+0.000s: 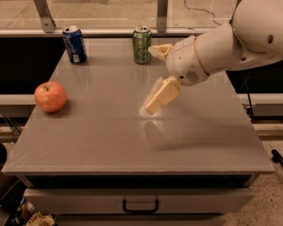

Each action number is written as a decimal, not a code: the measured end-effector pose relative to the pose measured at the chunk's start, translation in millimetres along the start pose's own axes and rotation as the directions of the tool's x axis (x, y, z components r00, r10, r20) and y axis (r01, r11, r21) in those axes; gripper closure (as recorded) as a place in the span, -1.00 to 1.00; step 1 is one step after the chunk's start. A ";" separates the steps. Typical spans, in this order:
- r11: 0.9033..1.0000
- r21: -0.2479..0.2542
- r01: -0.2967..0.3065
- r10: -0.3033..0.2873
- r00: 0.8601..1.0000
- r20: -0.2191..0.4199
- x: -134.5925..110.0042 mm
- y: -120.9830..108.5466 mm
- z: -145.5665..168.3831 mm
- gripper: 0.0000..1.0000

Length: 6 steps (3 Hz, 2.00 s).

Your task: Pick apple

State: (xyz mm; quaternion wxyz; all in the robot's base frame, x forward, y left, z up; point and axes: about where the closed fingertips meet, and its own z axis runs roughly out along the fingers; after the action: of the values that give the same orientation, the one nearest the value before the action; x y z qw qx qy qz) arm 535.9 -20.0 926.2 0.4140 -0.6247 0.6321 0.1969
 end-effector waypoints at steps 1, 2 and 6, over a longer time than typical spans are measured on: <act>1.000 0.000 0.000 0.000 1.000 0.000 -0.1 0.0 0.0 -1.00; 0.999 -0.036 -0.001 0.002 1.000 0.020 -8.0 -8.6 20.1 -1.00; 0.977 -0.215 0.010 0.029 0.984 0.175 -54.4 -21.5 149.4 -1.00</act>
Offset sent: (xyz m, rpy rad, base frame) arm 0.0388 0.0490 -0.0109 0.0447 0.0636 0.0812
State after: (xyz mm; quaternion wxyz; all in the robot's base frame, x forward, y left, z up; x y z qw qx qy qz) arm 591.2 125.5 887.2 0.3976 -0.6427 0.5708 0.3210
